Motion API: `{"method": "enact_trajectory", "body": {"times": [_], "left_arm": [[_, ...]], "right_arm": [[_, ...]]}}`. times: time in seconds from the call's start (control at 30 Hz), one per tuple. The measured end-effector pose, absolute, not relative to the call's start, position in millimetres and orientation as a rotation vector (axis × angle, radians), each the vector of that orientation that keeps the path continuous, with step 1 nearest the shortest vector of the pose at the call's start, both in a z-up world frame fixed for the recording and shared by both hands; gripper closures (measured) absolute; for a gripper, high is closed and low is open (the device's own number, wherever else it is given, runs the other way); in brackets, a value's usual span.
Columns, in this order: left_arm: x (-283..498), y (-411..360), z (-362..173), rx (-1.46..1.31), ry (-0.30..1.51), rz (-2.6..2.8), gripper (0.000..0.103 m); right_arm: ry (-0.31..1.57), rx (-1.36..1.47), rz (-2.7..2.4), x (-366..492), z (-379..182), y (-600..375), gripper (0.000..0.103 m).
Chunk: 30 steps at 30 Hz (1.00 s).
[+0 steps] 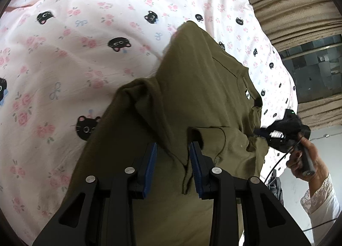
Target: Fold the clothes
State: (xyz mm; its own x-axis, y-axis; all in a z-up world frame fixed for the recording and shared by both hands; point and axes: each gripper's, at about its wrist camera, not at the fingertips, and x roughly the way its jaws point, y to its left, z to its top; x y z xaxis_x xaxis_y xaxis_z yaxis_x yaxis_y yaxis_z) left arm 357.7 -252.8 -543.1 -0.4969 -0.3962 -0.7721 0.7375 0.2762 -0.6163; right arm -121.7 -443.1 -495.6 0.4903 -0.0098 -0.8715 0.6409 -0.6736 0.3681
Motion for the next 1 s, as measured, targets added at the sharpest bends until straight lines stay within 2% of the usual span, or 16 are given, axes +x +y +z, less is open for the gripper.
{"method": "enact_trajectory", "body": {"times": [0.03, 0.1, 0.2, 0.27, 0.3, 0.47, 0.5, 0.53, 0.57, 0.6, 0.63, 0.93, 1.0], "left_arm": [[358.7, -252.3, -543.4, 0.326, 1.549, -1.427, 0.075], [359.7, -251.6, -543.0, 0.328, 1.549, -1.429, 0.075], [360.6, -250.9, -542.5, 0.331, 1.55, -1.434, 0.075], [360.1, -250.8, -543.2, 0.333, 1.553, -1.434, 0.075], [359.8, -250.4, -543.6, 0.335, 1.555, -1.433, 0.074], [359.8, -247.7, -542.5, 0.332, 1.568, -1.429, 0.074], [360.1, -247.1, -541.4, 0.332, 1.568, -1.433, 0.074], [360.5, -246.7, -540.4, 0.333, 1.566, -1.436, 0.074], [361.5, -246.3, -540.0, 0.334, 1.565, -1.436, 0.074], [362.9, -245.9, -539.9, 0.334, 1.564, -1.434, 0.074], [364.3, -245.5, -539.8, 0.335, 1.564, -1.433, 0.074], [378.7, -240.0, -541.1, 0.325, 1.569, -1.413, 0.074], [380.6, -239.1, -540.8, 0.326, 1.568, -1.413, 0.074]], "right_arm": [[0.393, 2.072, -1.161, -128.9, -492.8, -442.1, 0.093], [0.331, 2.087, -1.169, -137.6, -488.1, -441.1, 0.093], [0.522, 2.015, -1.215, -129.4, -480.7, -443.8, 0.088], [0.672, 2.004, -1.185, -118.1, -482.8, -437.1, 0.07], [0.722, 2.007, -1.178, -113.0, -485.4, -437.6, 0.065], [0.757, 2.058, -1.163, -103.4, -501.1, -428.4, 0.064], [0.744, 2.067, -1.159, -104.1, -503.3, -426.6, 0.065], [0.731, 2.076, -1.155, -104.8, -505.6, -424.8, 0.071], [0.718, 2.085, -1.151, -105.6, -507.8, -423.0, 0.088], [0.705, 2.094, -1.147, -106.3, -510.0, -421.3, 0.099], [0.692, 2.102, -1.143, -107.1, -512.2, -419.5, 0.102], [0.657, 2.09, -1.145, -122.2, -492.3, -422.0, 0.102], [0.679, 2.101, -1.143, -127.0, -487.7, -422.0, 0.096]]}}
